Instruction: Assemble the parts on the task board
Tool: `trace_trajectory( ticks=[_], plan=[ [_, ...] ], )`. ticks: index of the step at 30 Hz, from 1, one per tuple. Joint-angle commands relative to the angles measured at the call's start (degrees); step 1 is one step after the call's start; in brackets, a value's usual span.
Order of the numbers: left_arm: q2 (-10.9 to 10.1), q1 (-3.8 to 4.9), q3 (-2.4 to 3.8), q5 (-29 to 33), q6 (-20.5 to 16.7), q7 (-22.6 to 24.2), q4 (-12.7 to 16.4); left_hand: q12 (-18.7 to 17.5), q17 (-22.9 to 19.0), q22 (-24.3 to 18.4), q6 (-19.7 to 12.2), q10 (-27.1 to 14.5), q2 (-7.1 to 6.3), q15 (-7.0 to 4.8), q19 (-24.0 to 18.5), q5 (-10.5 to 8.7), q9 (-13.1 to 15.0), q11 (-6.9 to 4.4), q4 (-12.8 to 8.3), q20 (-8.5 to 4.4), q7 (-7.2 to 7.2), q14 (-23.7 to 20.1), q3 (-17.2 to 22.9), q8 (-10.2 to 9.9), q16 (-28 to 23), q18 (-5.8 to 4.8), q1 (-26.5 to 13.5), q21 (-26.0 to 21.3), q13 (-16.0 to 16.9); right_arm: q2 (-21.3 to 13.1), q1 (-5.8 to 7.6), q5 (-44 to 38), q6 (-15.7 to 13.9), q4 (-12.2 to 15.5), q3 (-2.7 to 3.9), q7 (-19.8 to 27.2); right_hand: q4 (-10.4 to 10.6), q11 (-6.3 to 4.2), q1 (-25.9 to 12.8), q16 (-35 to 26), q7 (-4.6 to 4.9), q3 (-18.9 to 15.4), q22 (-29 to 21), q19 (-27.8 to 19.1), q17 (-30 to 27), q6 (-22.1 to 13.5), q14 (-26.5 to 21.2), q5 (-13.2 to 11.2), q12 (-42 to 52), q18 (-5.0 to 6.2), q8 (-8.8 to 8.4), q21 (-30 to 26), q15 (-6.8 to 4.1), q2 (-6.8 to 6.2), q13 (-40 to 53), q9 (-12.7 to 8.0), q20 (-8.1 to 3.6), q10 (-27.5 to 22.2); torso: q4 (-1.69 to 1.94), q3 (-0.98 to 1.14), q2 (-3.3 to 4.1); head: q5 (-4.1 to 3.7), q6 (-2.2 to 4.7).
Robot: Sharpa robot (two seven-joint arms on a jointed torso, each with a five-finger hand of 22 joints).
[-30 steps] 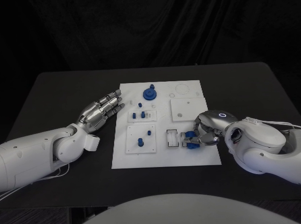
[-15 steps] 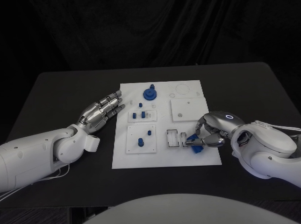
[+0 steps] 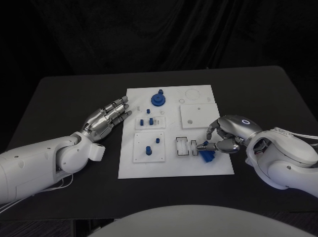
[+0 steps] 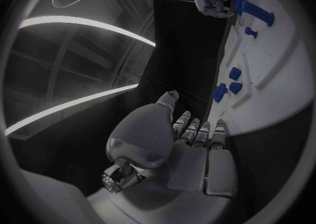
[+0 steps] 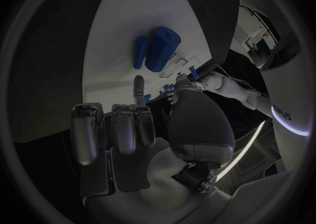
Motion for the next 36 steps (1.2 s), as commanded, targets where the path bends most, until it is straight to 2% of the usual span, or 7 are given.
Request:
trace_trajectory(
  ticks=[1,3,6,8,20,24,36],
  plan=[
    [0.0,-0.10,0.04,0.0,0.7,4.1,0.0,0.2,-0.1,0.1,0.0,-0.1,0.06,0.32,-0.1,0.19,0.1,0.25,-0.1,0.34,0.53,0.1,0.4,0.3,-0.2,0.90,0.2,0.2,0.0,-0.1,-0.12,0.0,0.0,0.2,-0.01,0.5,0.1,0.23,1.1,0.2,0.37,0.4,15.1,6.1,15.1,-0.5,6.0,1.4,0.1,-0.90,-0.58,0.1,0.37,0.25,15.1,0.0,0.47,6.1,0.03,-0.08,-0.09,0.01,-0.01],
    [0.0,-0.12,0.04,0.0,0.8,4.0,0.1,0.3,-0.1,0.1,0.0,-0.1,0.05,0.34,-0.1,0.20,0.1,0.30,-0.2,0.36,0.51,0.1,0.4,0.3,-0.2,0.89,0.2,0.2,0.0,0.0,-0.13,0.0,1.0,0.4,-0.01,0.0,0.1,0.30,1.6,0.2,0.43,0.1,15.1,6.1,15.1,-0.6,6.0,1.6,0.1,-0.90,-0.36,0.1,0.47,-0.37,15.1,0.3,0.56,6.1,0.05,-0.10,-0.07,-0.01,-0.01],
    [0.0,-0.14,0.04,0.0,0.9,3.9,0.1,0.3,-0.1,0.1,0.0,-0.1,0.05,0.34,-0.1,0.20,0.1,0.30,-0.2,0.36,0.51,0.1,0.4,0.3,-0.2,0.89,0.2,0.2,0.0,-0.1,-0.13,0.0,2.3,0.8,-0.01,-0.6,0.1,-0.25,1.3,0.2,-0.30,-0.2,15.1,6.1,15.1,1.1,6.0,1.2,0.1,-0.90,2.63,0.1,0.09,-0.26,15.1,2.4,0.36,6.1,0.07,-0.10,0.00,-0.03,-0.01],
    [0.0,-0.15,0.04,0.0,0.9,3.7,0.1,0.3,-0.1,0.1,0.0,-0.1,0.05,0.34,-0.1,0.20,0.1,0.30,-0.2,0.36,0.51,0.1,0.4,0.3,-0.2,0.89,0.2,0.2,0.0,-0.1,-0.14,0.0,3.2,1.1,-0.02,-1.1,0.1,-0.47,1.0,0.2,-0.57,-0.2,15.1,6.1,15.1,1.3,6.0,1.0,0.1,-0.90,3.50,0.1,-0.12,-0.23,15.1,3.2,0.18,6.1,0.10,-0.07,0.05,-0.09,-0.01],
    [0.0,-0.22,0.04,0.0,1.5,3.1,0.1,0.3,-0.1,0.1,0.4,-0.1,0.00,0.46,-0.1,0.23,0.2,0.04,-0.5,0.44,1.18,0.1,0.8,0.4,-0.2,0.84,0.1,0.2,0.0,0.3,-0.34,-2.2,7.2,2.2,-0.03,-3.7,0.2,-0.94,-1.9,0.2,-1.11,-1.1,15.1,6.1,15.1,1.6,6.0,-1.0,0.1,-0.90,5.35,0.1,-0.67,-1.65,15.1,5.1,-0.37,6.1,0.12,-0.07,0.09,-0.05,-0.01],
    [-0.1,-0.25,0.04,0.0,1.6,2.9,0.1,0.4,-0.1,0.1,0.5,-0.1,-0.02,0.47,-0.1,0.23,0.2,-0.05,-0.6,0.44,1.42,0.1,0.9,0.4,-0.2,0.84,0.0,0.2,0.0,0.7,-0.44,-3.1,9.0,2.3,-0.04,-5.1,0.2,-1.09,-2.1,0.2,-1.28,-0.9,15.1,6.1,15.1,1.8,6.0,-0.9,0.1,-0.90,5.94,0.1,-0.86,-1.40,15.1,5.7,-0.52,6.1,0.09,-0.09,0.08,-0.05,-0.01],
    [0.0,-0.31,0.04,0.0,1.8,2.8,0.1,0.4,-0.1,0.1,0.5,-0.1,-0.03,0.48,-0.1,0.23,0.2,-0.04,-0.7,0.44,1.45,0.1,0.9,0.4,-0.2,0.83,0.0,0.2,0.0,1.2,-0.74,-3.9,13.1,2.4,-0.04,-7.6,0.0,-1.22,0.9,0.2,-1.39,0.8,15.1,6.1,15.1,0.6,6.0,4.7,0.1,-0.90,6.56,0.1,-1.18,0.78,15.1,7.7,-0.91,6.1,0.13,-0.09,0.09,0.08,-0.01]
  ],
)
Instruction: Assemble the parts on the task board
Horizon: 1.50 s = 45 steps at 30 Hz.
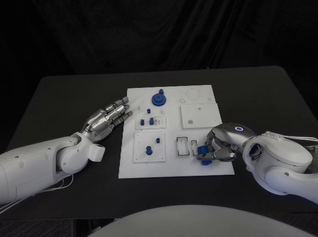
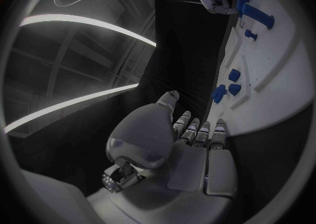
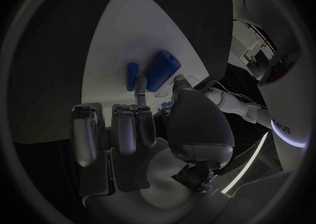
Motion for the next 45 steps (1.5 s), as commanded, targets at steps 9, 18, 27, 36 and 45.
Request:
trace_trajectory(
  ticks=[9,18,27,36,45],
  plan=[
    [0.1,-0.17,0.03,0.0,1.0,2.5,0.1,0.3,-0.1,0.1,0.0,-0.1,-0.03,0.56,0.0,0.27,0.1,0.04,-0.2,0.48,0.52,0.1,0.5,0.2,-0.2,0.81,-0.1,0.3,0.0,0.0,-0.33,-1.3,4.1,0.8,-0.01,-3.9,0.0,-0.39,0.9,0.2,-0.04,0.4,15.1,5.9,15.1,-0.4,6.0,0.8,0.1,-0.91,0.20,0.2,-0.36,0.30,15.1,0.3,-0.31,6.1,0.00,-0.03,0.00,-0.01,-0.01],
    [0.1,-0.24,0.03,0.0,1.2,2.2,0.2,0.8,-0.1,0.1,0.1,0.0,-0.04,0.62,0.0,0.27,0.1,0.62,-0.5,0.49,0.53,0.1,0.8,0.3,-0.2,0.75,-0.3,0.3,0.1,0.0,-0.44,-2.7,5.9,1.4,-0.01,-6.3,0.0,-0.33,0.3,0.2,0.05,0.0,15.1,5.9,15.1,-0.7,6.0,0.6,0.1,-0.91,-0.15,0.2,-0.38,0.06,15.1,0.2,-0.33,6.1,-0.02,0.01,-0.03,0.02,-0.01],
    [0.1,-0.29,0.03,0.0,1.3,1.8,0.3,1.6,-0.1,0.1,0.9,0.2,-0.06,0.60,0.0,0.29,0.2,1.36,-0.7,0.45,0.86,0.1,1.1,0.5,-0.2,0.72,-0.6,0.3,0.2,0.7,-0.48,-3.0,9.0,1.0,-0.01,-7.9,-0.5,-0.19,3.5,0.2,0.23,1.1,15.1,5.9,15.1,-0.8,6.0,10.6,0.1,-0.91,-2.17,0.2,-0.22,2.14,15.1,-0.2,-0.23,6.1,-0.01,0.00,-0.06,0.00,-0.01],
    [0.2,-0.32,0.03,0.0,1.5,1.6,0.3,1.9,-0.1,0.1,1.2,0.3,-0.06,0.63,0.0,0.32,0.2,1.62,-0.8,0.45,0.96,0.1,1.2,0.5,-0.2,0.70,-0.7,0.3,0.2,1.4,-0.51,-3.0,11.9,0.9,-0.01,-8.7,-1.0,-0.02,7.4,0.2,0.47,1.1,15.1,5.9,15.1,-1.0,6.0,22.9,0.1,-0.91,-4.62,0.2,0.06,2.48,15.1,-0.8,0.02,6.1,0.01,0.00,0.00,0.08,-0.01],
    [0.2,-0.34,0.03,0.0,1.7,1.5,0.2,2.1,-0.1,0.1,1.4,0.4,-0.05,0.67,0.0,0.38,0.3,1.78,-0.9,0.47,1.03,0.1,1.3,0.6,-0.2,0.68,-0.8,0.3,0.3,1.2,-0.52,-2.1,8.0,1.1,0.00,-8.8,-0.7,-0.81,9.9,0.2,-0.39,5.6,14.9,5.6,15.1,0.5,6.0,50.7,0.1,-0.73,-4.61,-0.4,-0.68,2.20,15.1,0.7,-0.59,6.1,0.04,0.01,0.05,0.16,-0.01]
  ],
)
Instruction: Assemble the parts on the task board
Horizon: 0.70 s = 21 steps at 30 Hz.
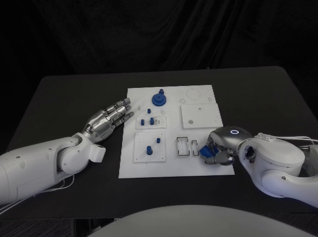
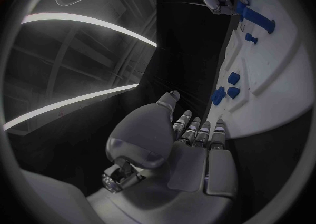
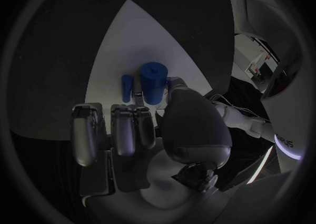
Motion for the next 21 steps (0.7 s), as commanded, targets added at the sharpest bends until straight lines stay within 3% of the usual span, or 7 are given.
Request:
trace_trajectory(
  ticks=[1,5,10,14,17,21],
  plan=[
    [0.1,-0.11,0.04,0.0,0.8,1.4,0.1,0.3,-0.1,0.1,0.4,-0.1,0.21,0.47,0.0,0.38,0.1,0.46,0.0,0.47,0.12,-0.1,0.4,0.4,-0.2,0.67,-0.5,0.3,0.1,-0.4,-0.36,1.9,-1.5,-0.2,-0.39,-2.5,-1.0,-0.75,1.3,0.2,-0.63,2.8,14.8,5.6,15.1,0.9,6.0,5.5,0.1,-0.75,0.93,0.1,-0.74,0.59,15.1,-0.4,-0.62,6.1,0.03,0.01,0.01,0.07,-0.01],
    [0.1,-0.15,0.04,0.0,0.9,1.4,0.0,0.3,-0.1,0.1,0.5,-0.1,0.22,0.48,0.0,0.39,0.1,0.49,0.0,0.47,0.14,-0.1,0.4,0.4,-0.2,0.67,-0.5,0.3,0.1,-1.0,-0.35,6.7,-5.2,0.3,-0.38,-2.1,-1.1,-1.12,1.2,0.2,-1.02,4.8,15.1,6.0,15.1,1.4,6.0,9.7,0.1,-0.91,1.99,0.7,-1.06,0.19,15.1,1.1,-0.92,6.1,0.00,0.01,-0.02,0.11,-0.01],
    [0.1,-0.24,0.04,0.0,1.0,1.4,0.0,0.3,-0.1,0.1,0.5,-0.1,0.22,0.49,0.0,0.40,0.1,0.51,0.0,0.48,0.17,-0.1,0.4,0.4,-0.2,0.66,-0.6,0.3,0.1,-2.1,-0.25,13.7,-10.7,1.2,-0.36,-0.9,-1.1,-1.42,0.8,0.2,-1.30,6.0,15.1,6.0,15.1,1.5,6.0,10.8,0.1,-0.91,2.91,0.7,-1.25,-0.26,15.1,2.5,-1.14,6.1,-0.02,0.02,-0.02,0.18,-0.01],
    [0.1,-0.32,0.04,0.0,1.0,1.4,0.0,0.4,-0.1,0.1,0.6,-0.1,0.24,0.51,0.0,0.42,0.1,0.54,0.0,0.48,0.22,-0.1,0.5,0.4,-0.2,0.65,-0.6,0.3,0.1,-2.9,0.37,19.2,-15.0,1.8,-0.35,0.7,-1.0,-1.51,0.3,0.2,-1.39,6.4,15.1,6.0,15.1,1.4,6.0,10.2,0.1,-0.91,3.24,0.7,-1.29,-0.47,15.1,3.1,-1.20,6.1,-0.04,0.04,-0.05,0.16,-0.01],
    [0.0,-0.42,0.04,0.0,1.0,1.4,0.0,0.4,-0.1,0.1,0.6,-0.1,0.25,0.50,0.1,0.43,0.1,0.54,-0.1,0.48,0.25,-0.1,0.5,0.4,-0.2,0.64,-0.6,0.3,0.1,-3.1,1.68,25.4,-18.3,2.2,-0.35,2.5,-1.0,-1.63,-0.3,0.2,-1.50,6.8,15.1,6.0,15.1,1.4,6.0,8.9,0.1,-0.91,3.56,0.7,-1.34,-0.51,15.1,3.7,-1.27,6.1,-0.06,0.06,-0.01,0.24,-0.01],
    [0.0,-0.54,0.04,0.0,1.0,1.4,0.0,0.4,-0.1,0.1,0.6,-0.1,0.25,0.50,0.1,0.43,0.1,0.54,-0.1,0.48,0.25,-0.1,0.5,0.4,-0.2,0.64,-0.6,0.3,0.1,-2.8,3.08,34.4,-20.4,2.2,-0.35,4.6,-0.9,-1.74,-1.5,0.2,-1.59,7.2,15.1,6.0,15.1,1.3,6.0,5.6,0.1,-0.91,3.75,0.7,-1.43,-0.37,15.1,4.4,-1.36,6.1,-0.12,0.10,-0.09,0.09,-0.01]
  ],
)
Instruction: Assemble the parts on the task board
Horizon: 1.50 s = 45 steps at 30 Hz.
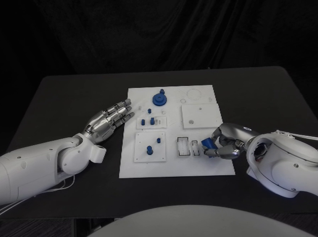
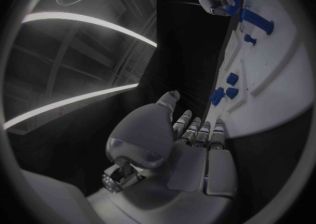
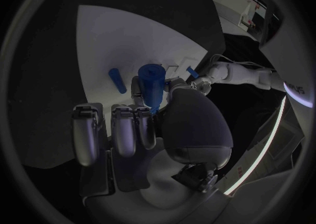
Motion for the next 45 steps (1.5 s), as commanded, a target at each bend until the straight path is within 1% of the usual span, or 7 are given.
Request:
trace_trajectory(
  ticks=[1,9,15,16,19,37,45],
  plan=[
    [0.1,-0.20,0.02,0.0,0.6,1.3,0.1,0.4,-0.1,0.1,0.4,0.1,0.02,0.29,0.0,0.22,0.1,0.34,0.1,0.49,0.05,0.1,0.3,0.2,-0.2,0.64,-0.3,0.3,0.1,0.4,0.91,15.6,-6.2,0.0,-0.01,3.7,-3.4,-0.42,-1.5,0.2,-1.61,4.8,15.1,5.9,15.1,1.3,6.0,-1.8,0.1,-0.91,1.89,0.1,-0.39,0.30,15.1,1.3,-0.55,6.0,-0.04,0.01,-0.07,-0.19,-0.01],
    [0.1,-0.28,0.02,0.0,0.6,1.2,0.2,0.5,-0.1,0.1,0.7,0.2,0.05,0.23,0.1,0.24,0.1,0.31,0.0,0.46,0.32,0.1,0.5,0.3,-0.2,0.65,-0.4,0.3,0.1,2.4,1.69,27.4,-5.4,-2.1,-0.01,5.6,-3.4,-0.20,-3.7,0.2,-1.35,5.1,15.1,5.9,15.1,0.3,6.0,-7.7,0.1,-0.91,1.69,0.1,-0.23,0.88,15.1,2.0,-0.43,6.0,0.00,0.02,-0.03,0.08,-0.01],
    [0.2,-0.29,0.02,0.0,0.6,1.2,0.3,0.6,-0.1,0.1,1.0,0.2,0.04,0.17,0.1,0.25,0.2,0.12,-0.1,0.42,0.80,0.1,0.7,0.4,-0.2,0.67,-0.5,0.3,0.1,4.6,1.81,29.8,-3.2,-4.7,-0.01,5.8,-3.4,0.03,-5.1,0.2,-1.11,4.7,15.1,5.9,15.1,-0.2,6.0,-15.0,0.1,-0.91,1.61,0.1,0.00,1.42,15.1,2.2,-0.23,6.0,0.12,-0.15,-0.04,0.16,-0.01],
    [0.2,-0.29,0.02,0.0,0.6,1.2,0.3,0.6,-0.1,0.1,1.0,0.2,0.04,0.17,0.1,0.25,0.2,0.12,-0.1,0.42,0.80,0.1,0.7,0.4,-0.2,0.67,-0.5,0.3,0.1,4.9,1.81,30.0,-2.8,-5.1,-0.01,5.7,-3.3,0.11,-5.5,0.2,-1.04,4.4,15.1,5.9,15.1,-0.3,6.0,-17.3,0.1,-0.91,1.57,0.1,0.06,1.65,15.1,2.2,-0.16,6.0,0.13,-0.15,-0.03,0.20,-0.01],
    [0.3,-0.30,0.02,0.0,0.7,1.1,0.2,0.6,-0.1,0.1,1.1,0.2,0.03,0.15,0.1,0.24,0.2,0.07,-0.1,0.41,0.96,0.1,0.8,0.4,-0.2,0.68,-0.5,0.3,0.1,5.9,1.81,30.3,-1.6,-6.1,-0.02,5.4,-3.2,0.22,-6.6,0.2,-0.92,3.9,15.1,5.9,15.1,-0.3,6.0,-20.4,0.1,-0.91,1.50,0.1,0.16,2.13,15.1,2.2,-0.06,6.0,0.13,-0.09,0.06,0.25,-0.01],
    [0.5,-0.54,0.02,0.0,1.0,1.1,0.0,0.6,-0.1,0.1,1.1,0.2,0.04,0.14,0.1,0.24,0.2,0.03,-0.2,0.41,1.05,0.1,0.9,0.4,-0.2,0.69,-0.5,0.3,0.1,8.6,1.76,28.4,-1.1,-7.6,-0.02,5.5,-3.3,0.61,-7.7,0.2,-0.47,2.8,15.0,5.9,15.1,-1.3,6.0,-25.6,0.1,-0.89,0.95,0.1,0.48,2.63,15.1,2.1,0.23,6.0,0.06,-0.10,0.02,0.42,-0.01],
    [0.5,-0.58,0.02,0.0,1.1,0.9,-0.1,0.6,-0.1,0.1,1.1,0.2,0.04,0.14,0.1,0.24,0.2,0.03,-0.2,0.41,1.05,0.1,0.9,0.4,-0.2,0.69,-0.5,0.3,0.1,9.1,1.74,27.7,-1.2,-7.4,-0.02,5.7,-3.2,1.03,-10.0,0.2,-0.04,0.5,15.0,5.8,15.1,-1.9,6.0,-34.0,0.1,-0.83,0.70,-0.1,0.87,3.55,15.1,2.0,0.64,6.0,0.06,-0.06,0.00,0.47,-0.01]
  ],
)
